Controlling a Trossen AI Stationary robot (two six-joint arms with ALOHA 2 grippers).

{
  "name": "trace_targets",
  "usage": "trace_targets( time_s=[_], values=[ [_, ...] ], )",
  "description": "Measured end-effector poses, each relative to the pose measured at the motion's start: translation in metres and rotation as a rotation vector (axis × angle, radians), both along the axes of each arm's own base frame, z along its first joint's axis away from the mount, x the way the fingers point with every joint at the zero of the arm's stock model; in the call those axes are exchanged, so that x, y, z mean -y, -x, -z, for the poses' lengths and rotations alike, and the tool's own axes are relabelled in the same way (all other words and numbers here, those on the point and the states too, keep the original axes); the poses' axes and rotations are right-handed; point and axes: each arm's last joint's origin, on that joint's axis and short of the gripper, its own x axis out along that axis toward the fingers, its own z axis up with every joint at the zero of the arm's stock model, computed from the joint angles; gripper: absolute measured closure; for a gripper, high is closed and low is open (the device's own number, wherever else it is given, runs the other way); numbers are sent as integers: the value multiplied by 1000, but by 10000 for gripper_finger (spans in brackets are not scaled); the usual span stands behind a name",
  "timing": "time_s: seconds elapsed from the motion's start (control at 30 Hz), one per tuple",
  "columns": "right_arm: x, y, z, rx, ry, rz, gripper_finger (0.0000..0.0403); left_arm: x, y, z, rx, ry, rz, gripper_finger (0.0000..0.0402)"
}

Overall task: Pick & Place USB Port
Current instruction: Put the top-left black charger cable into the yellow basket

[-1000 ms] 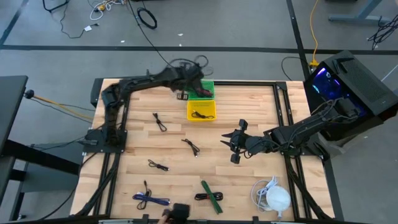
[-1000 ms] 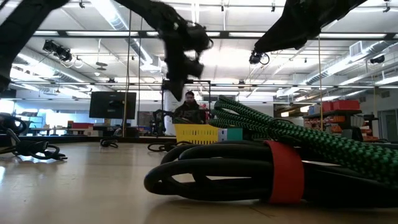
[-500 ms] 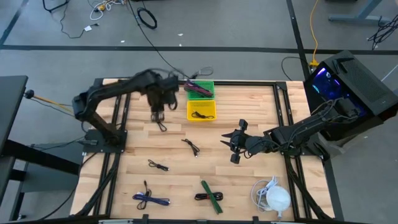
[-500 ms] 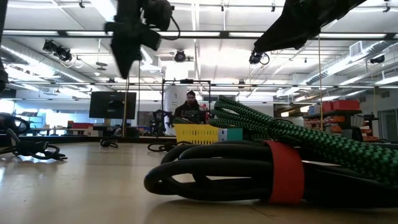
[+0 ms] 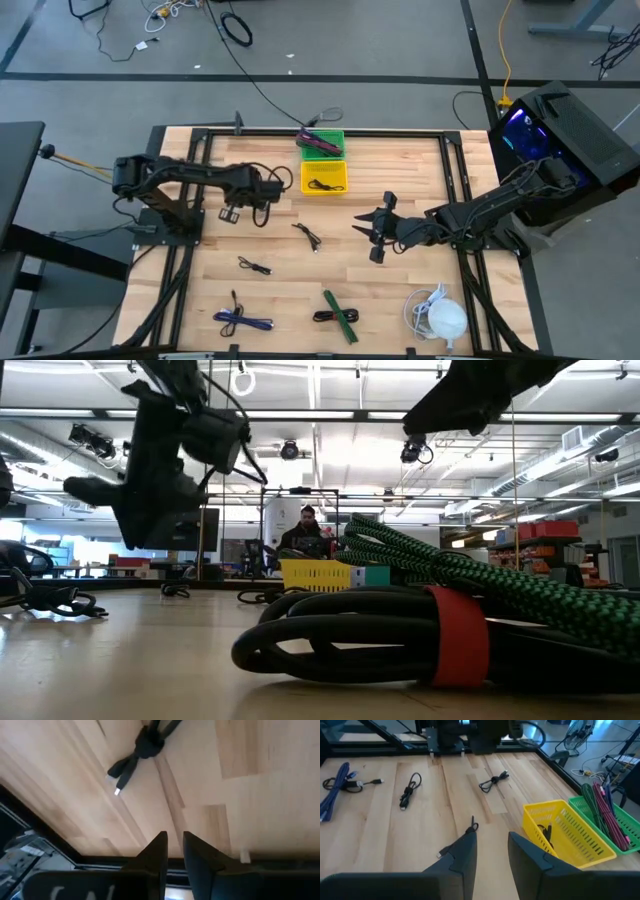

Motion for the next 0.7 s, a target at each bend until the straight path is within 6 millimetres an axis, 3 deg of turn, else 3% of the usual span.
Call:
trace_targets(
  time_s=[0.17, 0.4, 0.7],
  values=[
    [0, -1, -2, 17, -3, -1, 292, -1, -7, 6, 100, 95, 6, 337],
    [2, -1, -2, 17, -3, 8, 292, -3, -18, 7, 182, 79, 82, 335],
    [2, -2, -2, 17, -4, 9, 292, -3, -22, 7, 223, 87, 113, 275]
  ],
)
